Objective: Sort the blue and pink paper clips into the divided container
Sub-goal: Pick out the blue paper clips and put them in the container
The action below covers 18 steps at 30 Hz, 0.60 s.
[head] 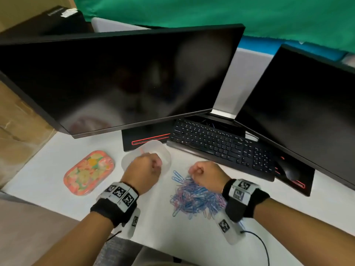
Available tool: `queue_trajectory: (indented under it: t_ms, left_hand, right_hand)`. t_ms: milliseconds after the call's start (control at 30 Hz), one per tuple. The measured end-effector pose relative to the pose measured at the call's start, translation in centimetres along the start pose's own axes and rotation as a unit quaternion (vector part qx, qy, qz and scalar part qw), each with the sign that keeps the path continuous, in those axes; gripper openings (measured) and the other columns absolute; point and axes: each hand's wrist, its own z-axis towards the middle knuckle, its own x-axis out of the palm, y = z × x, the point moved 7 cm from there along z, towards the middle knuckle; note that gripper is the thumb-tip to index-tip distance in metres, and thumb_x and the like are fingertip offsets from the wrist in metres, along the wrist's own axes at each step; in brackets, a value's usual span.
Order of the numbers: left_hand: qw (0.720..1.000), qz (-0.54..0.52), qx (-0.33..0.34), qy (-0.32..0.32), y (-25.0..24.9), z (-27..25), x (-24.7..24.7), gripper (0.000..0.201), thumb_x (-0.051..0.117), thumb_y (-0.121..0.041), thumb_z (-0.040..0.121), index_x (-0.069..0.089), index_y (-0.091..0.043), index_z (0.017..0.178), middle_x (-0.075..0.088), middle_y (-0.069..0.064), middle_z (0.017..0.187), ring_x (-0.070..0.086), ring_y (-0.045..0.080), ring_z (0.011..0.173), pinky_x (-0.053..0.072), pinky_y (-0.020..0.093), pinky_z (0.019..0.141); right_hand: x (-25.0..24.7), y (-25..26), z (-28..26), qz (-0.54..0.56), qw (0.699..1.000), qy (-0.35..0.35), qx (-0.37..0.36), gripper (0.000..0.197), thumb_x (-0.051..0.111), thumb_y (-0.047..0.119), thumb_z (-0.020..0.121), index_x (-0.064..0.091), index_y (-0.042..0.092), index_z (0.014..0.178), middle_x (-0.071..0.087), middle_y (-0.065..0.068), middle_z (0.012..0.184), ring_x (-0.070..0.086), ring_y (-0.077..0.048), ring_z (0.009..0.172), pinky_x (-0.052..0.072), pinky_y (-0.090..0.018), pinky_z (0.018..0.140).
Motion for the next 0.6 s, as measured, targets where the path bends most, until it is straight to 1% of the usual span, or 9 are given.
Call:
queue_trajectory:
  t_ms: [67, 133, 167, 233, 300, 367, 433, 500, 600]
  left_hand:
    - [0.998, 0.013, 0.036, 0.052, -1.7, -1.6, 2.5, 0.011, 0.054, -0.020, 0.082, 0.063, -0.025, 0.078, 0.065, -0.009, 0.078, 0.058, 0.012, 0.072, 0.048, 0.024, 0.070]
    - [0.993, 0.039, 0.046, 0.102, -2.1, -3.0, 5.5, 0.010, 0.054, -0.024, 0.080, 0.064, -0.024, 0.079, 0.067, -0.007, 0.079, 0.062, 0.014, 0.076, 0.050, 0.025, 0.072]
    - [0.990, 0.057, 0.044, 0.124, -1.9, -3.6, 7.1, 0.010, 0.054, -0.027, 0.080, 0.063, -0.023, 0.080, 0.068, -0.006, 0.081, 0.063, 0.017, 0.079, 0.050, 0.026, 0.073]
    - [0.982, 0.099, 0.027, 0.157, -1.2, -4.5, 10.0, 0.013, 0.053, -0.034, 0.078, 0.061, -0.024, 0.082, 0.068, -0.004, 0.089, 0.062, 0.020, 0.088, 0.050, 0.028, 0.075]
    - [0.974, 0.141, 0.009, 0.178, -0.6, -5.3, 12.0, 0.018, 0.053, -0.039, 0.080, 0.060, -0.025, 0.090, 0.066, -0.002, 0.098, 0.061, 0.023, 0.096, 0.049, 0.031, 0.078]
    - [0.969, 0.166, 0.001, 0.183, -0.3, -5.8, 13.1, 0.022, 0.052, -0.038, 0.083, 0.059, -0.025, 0.099, 0.063, 0.002, 0.106, 0.059, 0.025, 0.103, 0.049, 0.034, 0.082]
    - [0.970, 0.173, -0.011, 0.172, -0.3, -6.0, 13.4, 0.024, 0.051, -0.034, 0.085, 0.058, -0.022, 0.104, 0.061, 0.005, 0.109, 0.059, 0.028, 0.105, 0.049, 0.035, 0.084]
    - [0.970, 0.180, -0.023, 0.161, -0.2, -6.1, 13.5, 0.021, 0.049, -0.029, 0.086, 0.058, -0.019, 0.101, 0.061, 0.007, 0.107, 0.060, 0.030, 0.102, 0.049, 0.036, 0.082]
    - [0.969, 0.191, -0.039, 0.153, 0.0, -6.4, 13.6, 0.017, 0.044, -0.019, 0.087, 0.058, -0.014, 0.095, 0.062, 0.011, 0.102, 0.062, 0.033, 0.095, 0.050, 0.038, 0.077]
  right_hand:
    - [0.8, -2.3, -1.5, -0.084, 0.996, 0.021, -0.024, 0.023, 0.049, 0.005, 0.088, 0.070, 0.014, 0.093, 0.068, 0.002, 0.091, 0.061, -0.012, 0.083, 0.045, -0.019, 0.076]
    - [2.3, -4.2, -2.9, -0.156, 0.985, 0.060, -0.053, 0.022, 0.047, 0.007, 0.087, 0.068, 0.014, 0.092, 0.065, 0.002, 0.089, 0.058, -0.014, 0.082, 0.043, -0.021, 0.075]
    - [3.1, -4.7, -3.5, -0.196, 0.975, 0.076, -0.076, 0.021, 0.047, 0.009, 0.087, 0.067, 0.016, 0.091, 0.064, 0.003, 0.089, 0.056, -0.014, 0.081, 0.042, -0.022, 0.075]
    - [4.7, -5.4, -4.4, -0.262, 0.952, 0.092, -0.126, 0.021, 0.047, 0.015, 0.089, 0.066, 0.018, 0.097, 0.064, 0.002, 0.098, 0.056, -0.017, 0.087, 0.045, -0.025, 0.077]
    - [5.7, -5.7, -4.7, -0.289, 0.940, 0.088, -0.159, 0.021, 0.047, 0.017, 0.088, 0.065, 0.017, 0.099, 0.063, -0.001, 0.103, 0.058, -0.023, 0.094, 0.048, -0.031, 0.078]
    - [6.3, -5.4, -4.5, -0.313, 0.930, 0.074, -0.181, 0.019, 0.049, 0.020, 0.088, 0.064, 0.013, 0.098, 0.060, -0.005, 0.102, 0.058, -0.029, 0.096, 0.050, -0.036, 0.078]
    - [6.9, -5.0, -4.4, -0.332, 0.921, 0.069, -0.193, 0.022, 0.051, 0.025, 0.090, 0.062, 0.009, 0.101, 0.058, -0.009, 0.105, 0.056, -0.030, 0.100, 0.049, -0.038, 0.081]
    - [7.4, -4.6, -4.2, -0.349, 0.914, 0.066, -0.198, 0.023, 0.051, 0.023, 0.091, 0.062, 0.007, 0.104, 0.057, -0.011, 0.108, 0.055, -0.029, 0.102, 0.046, -0.037, 0.081]
    - [7.8, -4.6, -4.0, -0.356, 0.913, 0.058, -0.192, 0.017, 0.048, 0.010, 0.091, 0.061, 0.006, 0.100, 0.059, -0.011, 0.105, 0.058, -0.031, 0.098, 0.045, -0.036, 0.076]
